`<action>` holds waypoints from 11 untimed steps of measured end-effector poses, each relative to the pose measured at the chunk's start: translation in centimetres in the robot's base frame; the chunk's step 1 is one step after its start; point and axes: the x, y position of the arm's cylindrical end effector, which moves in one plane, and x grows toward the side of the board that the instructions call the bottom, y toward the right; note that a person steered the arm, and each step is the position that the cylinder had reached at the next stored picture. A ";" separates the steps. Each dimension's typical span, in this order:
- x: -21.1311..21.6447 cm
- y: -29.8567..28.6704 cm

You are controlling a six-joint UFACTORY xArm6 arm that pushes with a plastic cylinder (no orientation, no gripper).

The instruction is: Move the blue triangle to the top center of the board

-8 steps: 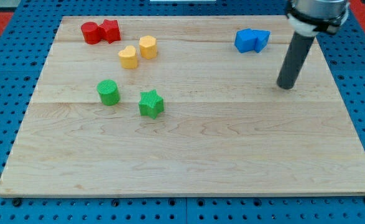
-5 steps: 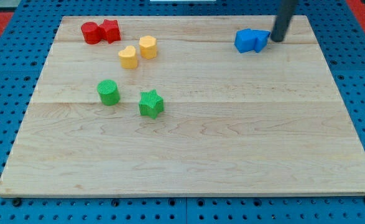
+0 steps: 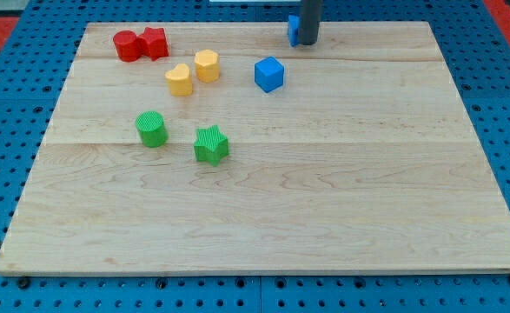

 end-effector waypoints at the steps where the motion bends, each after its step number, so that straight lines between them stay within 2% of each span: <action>1: -1.5 -1.0; 7: -2.2 -1.1; 10: -3.1 4.8; 11: 0.4 2.8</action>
